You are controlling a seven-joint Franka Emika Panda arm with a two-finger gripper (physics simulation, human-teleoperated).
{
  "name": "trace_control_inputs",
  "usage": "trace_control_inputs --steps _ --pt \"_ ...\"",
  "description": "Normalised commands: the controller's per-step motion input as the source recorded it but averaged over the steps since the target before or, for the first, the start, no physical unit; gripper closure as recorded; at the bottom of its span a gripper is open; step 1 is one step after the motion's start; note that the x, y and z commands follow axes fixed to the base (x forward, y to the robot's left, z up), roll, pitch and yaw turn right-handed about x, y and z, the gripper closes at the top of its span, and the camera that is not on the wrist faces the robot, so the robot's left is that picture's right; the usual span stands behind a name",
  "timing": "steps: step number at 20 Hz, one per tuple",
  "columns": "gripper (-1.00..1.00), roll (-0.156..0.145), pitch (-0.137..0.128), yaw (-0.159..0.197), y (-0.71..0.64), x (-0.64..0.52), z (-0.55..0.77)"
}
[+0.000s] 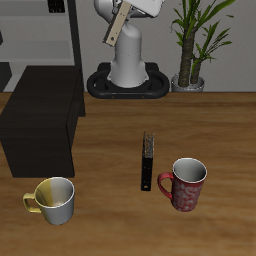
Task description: Place the yellow book flat on top of the shelf
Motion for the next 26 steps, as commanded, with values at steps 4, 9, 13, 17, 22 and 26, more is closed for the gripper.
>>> trace_control_inputs --steps 4,9,13,17,22,26 --pt "1.00 -0.105 -0.026 0.016 -0.36 0.05 0.11" --pt "1.00 -0.140 -0.031 0.012 -0.41 0.06 0.07" --pt "1.00 -0.115 -0.013 0.032 -0.35 0.00 0.04" --pt "1.00 -0.100 -0.032 0.012 -0.40 -0.01 0.06" --pt "1.00 -0.077 0.013 0.024 -0.38 0.16 -0.22" --pt "1.00 -0.086 0.012 0.015 -0.32 0.12 -0.28"
